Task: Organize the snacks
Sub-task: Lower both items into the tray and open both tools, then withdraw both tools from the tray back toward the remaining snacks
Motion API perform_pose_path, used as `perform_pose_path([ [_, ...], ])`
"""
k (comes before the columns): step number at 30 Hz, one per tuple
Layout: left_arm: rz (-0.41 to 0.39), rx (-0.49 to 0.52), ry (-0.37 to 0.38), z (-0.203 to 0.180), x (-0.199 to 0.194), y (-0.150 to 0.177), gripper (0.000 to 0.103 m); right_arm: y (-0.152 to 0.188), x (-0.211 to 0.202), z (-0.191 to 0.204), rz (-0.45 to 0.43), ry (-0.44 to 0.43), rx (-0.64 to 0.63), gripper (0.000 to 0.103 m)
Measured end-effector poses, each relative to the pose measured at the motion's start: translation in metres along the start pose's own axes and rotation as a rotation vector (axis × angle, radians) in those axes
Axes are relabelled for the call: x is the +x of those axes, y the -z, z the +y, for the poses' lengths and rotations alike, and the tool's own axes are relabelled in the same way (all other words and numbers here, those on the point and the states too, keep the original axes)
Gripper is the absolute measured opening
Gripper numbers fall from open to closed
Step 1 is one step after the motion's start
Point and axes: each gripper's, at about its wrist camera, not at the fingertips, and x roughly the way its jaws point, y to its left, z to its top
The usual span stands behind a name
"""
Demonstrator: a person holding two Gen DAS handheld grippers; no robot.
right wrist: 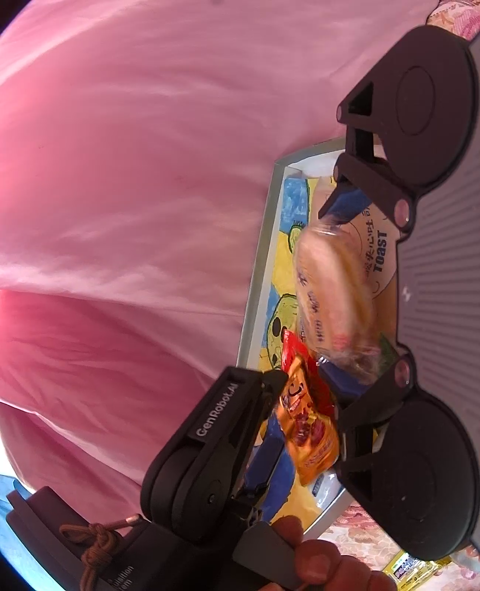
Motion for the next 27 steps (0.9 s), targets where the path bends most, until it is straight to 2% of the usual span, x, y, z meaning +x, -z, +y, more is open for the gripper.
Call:
perform_pose_path([
  [10,-0.087,-0.047,0.006,0.009,-0.045,-0.008,0.085,-0.016,-0.031,0.001,-0.076,0.031,0.010,0.103],
  [13,-0.114,-0.058,0.007,0.014,-0.065,-0.010,0.085,-0.024,-0.048,-0.001,-0.111,0.047,0.021,0.103],
  [15,-0.136,-0.070,0.004,0.019,-0.080,-0.010,0.093,-0.028,-0.062,-0.003,-0.132,0.057,0.035,0.103],
  [17,-0.171,-0.086,-0.002,0.025,-0.098,-0.007,0.095,-0.031,-0.077,-0.005,-0.160,0.066,0.044,0.103],
  [27,-0.252,-0.076,-0.017,0.050,-0.172,0.022,0.098,-0.033,-0.150,0.001,-0.226,0.105,0.132,0.103],
])
